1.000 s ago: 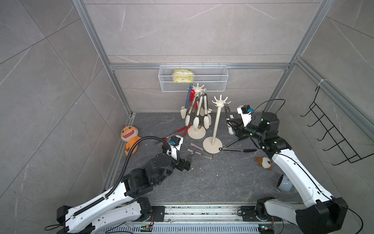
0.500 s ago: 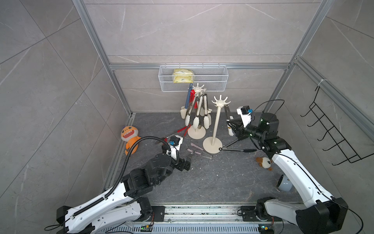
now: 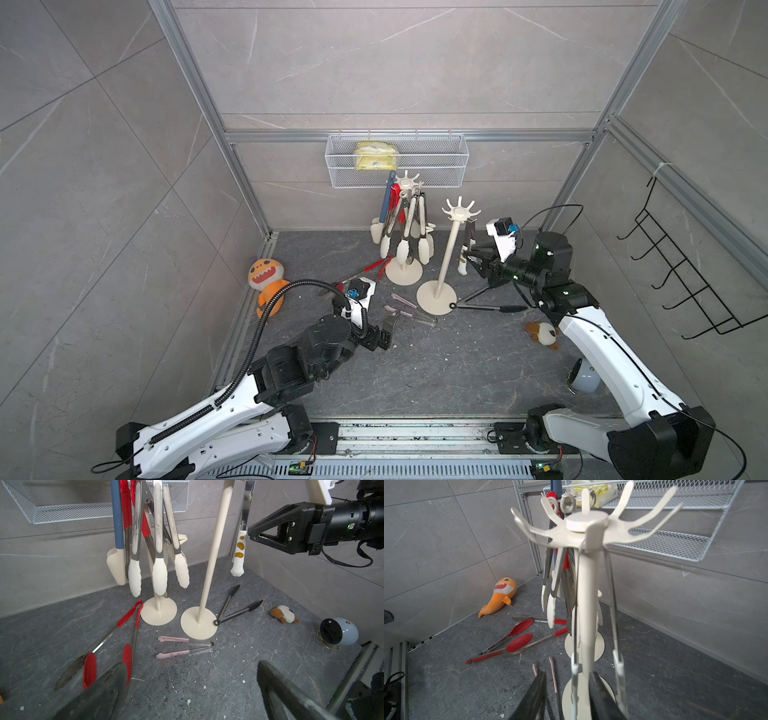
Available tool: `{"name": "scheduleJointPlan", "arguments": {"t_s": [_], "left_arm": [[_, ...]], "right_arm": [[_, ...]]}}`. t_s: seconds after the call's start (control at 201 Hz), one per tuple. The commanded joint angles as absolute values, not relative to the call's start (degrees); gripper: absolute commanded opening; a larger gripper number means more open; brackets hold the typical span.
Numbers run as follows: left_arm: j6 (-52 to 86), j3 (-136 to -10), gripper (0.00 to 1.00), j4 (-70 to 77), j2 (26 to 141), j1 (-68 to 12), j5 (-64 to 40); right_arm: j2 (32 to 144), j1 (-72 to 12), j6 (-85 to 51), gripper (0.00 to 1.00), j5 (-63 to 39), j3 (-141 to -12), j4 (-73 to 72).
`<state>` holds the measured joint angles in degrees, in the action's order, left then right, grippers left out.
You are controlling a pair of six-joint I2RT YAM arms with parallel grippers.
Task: Hang food tongs on kitchen utensil racks
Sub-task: Hang the food tongs on the rack.
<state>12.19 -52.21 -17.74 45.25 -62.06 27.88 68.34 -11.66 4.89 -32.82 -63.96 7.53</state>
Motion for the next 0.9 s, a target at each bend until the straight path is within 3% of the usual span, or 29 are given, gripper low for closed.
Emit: {"name": "scheduleJointPlan", "arguments": {"t_s": [0.0,0.334,0.891], "left_arm": [[12.0,-53.1,1.0,-16.0,44.6,-62.1,27.6],[11.2,-53.5,1.0,-16.0,44.6,-62.1,27.4],[10.2,-54.5,1.0,-17.6,42.9,-62.1,27.5]], "right_arm": [[66.2,-12.0,6.5,0.4,-31.3,-63.4,9.6],[63.9,-10.6,8.7,0.52,-30.5,-60.3,10.8],[68.1,-3.6,18.0,0.63,-29.4,-55.7,20.0]]}}
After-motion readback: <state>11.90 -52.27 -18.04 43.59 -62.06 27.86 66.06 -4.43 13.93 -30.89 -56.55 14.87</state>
